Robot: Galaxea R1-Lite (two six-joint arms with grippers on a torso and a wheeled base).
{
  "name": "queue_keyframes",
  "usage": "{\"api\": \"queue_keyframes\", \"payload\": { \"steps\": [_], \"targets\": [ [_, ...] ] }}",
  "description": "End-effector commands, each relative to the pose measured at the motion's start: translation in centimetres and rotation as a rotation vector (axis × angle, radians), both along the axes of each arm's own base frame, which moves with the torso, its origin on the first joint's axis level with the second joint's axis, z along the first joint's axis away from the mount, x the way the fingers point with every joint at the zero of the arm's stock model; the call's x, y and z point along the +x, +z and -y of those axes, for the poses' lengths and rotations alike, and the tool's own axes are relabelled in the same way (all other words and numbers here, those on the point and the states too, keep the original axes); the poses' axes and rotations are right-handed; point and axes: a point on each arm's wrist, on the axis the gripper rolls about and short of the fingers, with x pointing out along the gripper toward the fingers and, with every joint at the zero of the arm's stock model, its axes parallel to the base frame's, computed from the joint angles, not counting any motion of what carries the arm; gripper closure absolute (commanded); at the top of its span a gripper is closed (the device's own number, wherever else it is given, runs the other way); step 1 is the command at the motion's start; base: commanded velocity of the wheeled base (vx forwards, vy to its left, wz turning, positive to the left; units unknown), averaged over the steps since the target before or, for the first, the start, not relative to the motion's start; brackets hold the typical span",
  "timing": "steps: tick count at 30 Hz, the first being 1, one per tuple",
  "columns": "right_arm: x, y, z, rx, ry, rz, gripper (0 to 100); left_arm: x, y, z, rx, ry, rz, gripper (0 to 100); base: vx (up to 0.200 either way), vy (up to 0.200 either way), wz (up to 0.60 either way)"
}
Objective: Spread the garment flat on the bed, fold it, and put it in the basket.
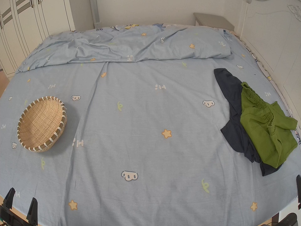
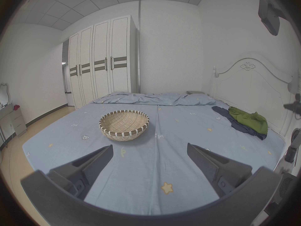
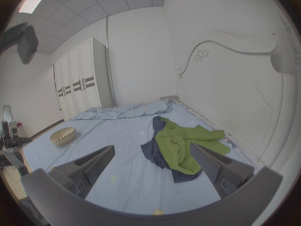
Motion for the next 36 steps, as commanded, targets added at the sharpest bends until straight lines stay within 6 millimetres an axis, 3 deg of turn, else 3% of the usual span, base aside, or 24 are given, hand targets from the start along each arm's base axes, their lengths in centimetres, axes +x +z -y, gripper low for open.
{"api": "queue_keyframes", "payload": {
  "steps": [1,2,3,4,6,7,8,9,10,11,12,14,15,20,21,22,26,36],
  "targets": [
    [5.9,10.7,-0.3,0.055,0.05,-0.271,0,0.1,-0.5,0.0,0.0,0.0,-0.013,0,0.0,0.0,0.0],
    [7.2,10.7,-0.4,0.053,0.021,-0.31,0,0.1,-0.5,0.0,0.0,0.0,-0.013,0,0.0,0.0,0.0],
    [7.2,10.7,-0.4,0.053,0.021,-0.31,0,0.1,-0.5,0.0,0.0,0.0,-0.013,0,0.0,0.0,0.0],
    [10.0,10.9,-0.2,0.03,-0.051,-0.364,0,0.1,-0.5,0.0,0.0,0.0,-0.013,0,0.0,0.0,0.0],
    [12.7,10.7,0.1,-0.011,-0.098,-0.423,0,0.1,-0.5,0.0,0.0,0.002,-0.013,0,0.0,0.0,0.0],
    [12.7,10.7,0.1,-0.011,-0.098,-0.423,0,0.1,-0.5,0.0,0.0,0.002,-0.013,0,0.0,0.0,0.0],
    [15.3,10.3,0.8,-0.082,-0.158,-0.496,0,0.1,-0.5,0.0,0.0,0.002,-0.013,0,0.0,0.0,0.0],
    [15.7,10.2,0.9,-0.094,-0.167,-0.509,0,0.1,-0.5,0.0,0.0,0.0,-0.013,0,0.0,0.0,0.0],
    [17.6,9.8,1.5,-0.142,-0.217,-0.572,0,0.1,-0.5,0.0,0.0,0.0,-0.013,0,0.0,0.0,0.0],
    [17.6,9.8,1.5,-0.142,-0.217,-0.572,0,0.1,-0.5,0.0,0.0,0.0,-0.013,0,0.0,0.0,0.0],
    [19.5,9.4,1.7,-0.174,-0.258,-0.627,0,0.1,-0.5,0.0,0.0,0.0,-0.013,0,0.0,0.0,0.0],
    [20.2,9.3,1.6,-0.186,-0.269,-0.643,0,0.1,-0.5,0.0,0.0,0.0,-0.013,0,0.0,0.0,0.0],
    [21.8,9.2,1.4,-0.211,-0.285,-0.671,0,0.1,-0.5,0.0,0.0,0.002,-0.013,0,0.0,0.0,0.0],
    [26.1,8.1,1.3,-0.247,-0.333,-0.749,0,0.1,-0.5,0.0,0.0,0.0,-0.013,0,0.0,0.0,0.0],
    [26.1,8.1,1.3,-0.247,-0.333,-0.749,0,0.1,-0.5,0.0,0.0,0.0,-0.013,0,0.0,0.0,0.0],
    [27.5,7.7,1.5,-0.246,-0.336,-0.769,0,0.1,-0.5,0.0,0.0,0.002,-0.013,0,0.0,0.0,0.0],
    [28.7,7.0,1.3,-0.249,-0.328,-0.793,0,0.1,-0.5,0.0,0.0,0.0,-0.013,0,0.0,0.0,0.0],
    [29.0,6.2,0.4,-0.283,-0.332,-0.819,0,0.1,-0.5,0.0,0.0,0.0,-0.013,0,0.0,0.0,0.0]
  ]
}}
